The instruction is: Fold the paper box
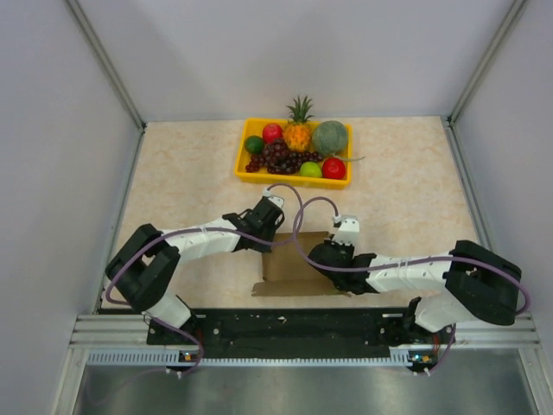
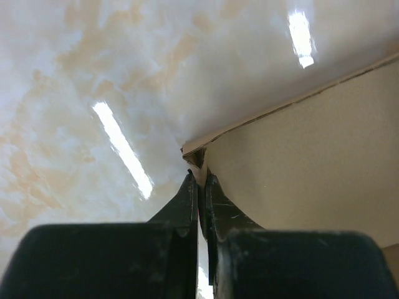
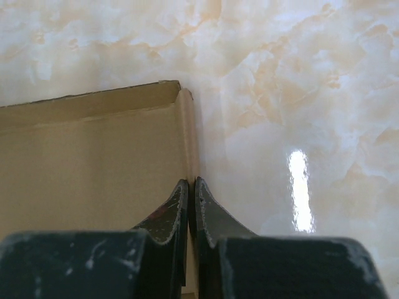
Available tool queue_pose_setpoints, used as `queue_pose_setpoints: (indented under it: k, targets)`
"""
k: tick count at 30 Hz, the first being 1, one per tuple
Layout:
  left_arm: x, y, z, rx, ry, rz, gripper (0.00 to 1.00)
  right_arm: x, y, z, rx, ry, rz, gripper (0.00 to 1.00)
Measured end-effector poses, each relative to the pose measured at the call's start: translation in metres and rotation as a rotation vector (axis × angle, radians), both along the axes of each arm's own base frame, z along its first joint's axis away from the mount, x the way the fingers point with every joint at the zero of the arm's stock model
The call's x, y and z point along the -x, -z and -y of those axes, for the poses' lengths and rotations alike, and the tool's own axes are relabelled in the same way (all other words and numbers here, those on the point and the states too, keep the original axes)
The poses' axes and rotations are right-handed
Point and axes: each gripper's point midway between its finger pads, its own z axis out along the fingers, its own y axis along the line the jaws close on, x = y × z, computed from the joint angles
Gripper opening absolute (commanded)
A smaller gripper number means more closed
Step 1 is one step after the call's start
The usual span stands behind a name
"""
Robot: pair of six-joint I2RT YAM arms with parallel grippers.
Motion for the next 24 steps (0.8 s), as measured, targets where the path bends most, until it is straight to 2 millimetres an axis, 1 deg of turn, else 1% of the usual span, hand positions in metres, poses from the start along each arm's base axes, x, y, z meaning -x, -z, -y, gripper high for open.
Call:
queue_pose_setpoints:
  k: [3,6,8,10,13,17,20,24]
  targets:
    - [-0.017,-0.002,0.0,-0.018,-0.001,0.012,0.0,-0.005,-0.001,-0.003,0.03,-0.015,0.012,0.0]
    - [-0.029,-0.005,0.0,-0.049,0.014,0.033,0.0,-0.007,-0.001,-0.003,0.033,-0.038,-0.019,0.0]
    - [-0.036,-0.009,0.003,-0.058,0.023,0.055,0.0,-0.009,-0.004,-0.001,0.016,-0.054,-0.047,0.04]
    - [-0.043,-0.015,0.005,-0.054,0.022,0.081,0.0,-0.013,-0.009,0.002,-0.003,-0.06,-0.057,0.0]
    - [-0.052,-0.02,0.01,-0.043,0.019,0.125,0.0,-0.019,-0.016,0.006,-0.012,-0.072,-0.053,0.0]
    - [-0.059,-0.025,0.01,-0.045,0.01,0.162,0.0,-0.021,-0.019,0.003,0.006,-0.112,-0.043,0.0]
    - [-0.064,-0.032,0.008,-0.034,-0.007,0.212,0.0,-0.025,-0.023,0.003,0.001,-0.125,-0.001,0.0]
    - [-0.061,-0.044,0.004,0.011,-0.02,0.283,0.0,-0.03,-0.024,0.003,-0.015,-0.134,0.06,0.0]
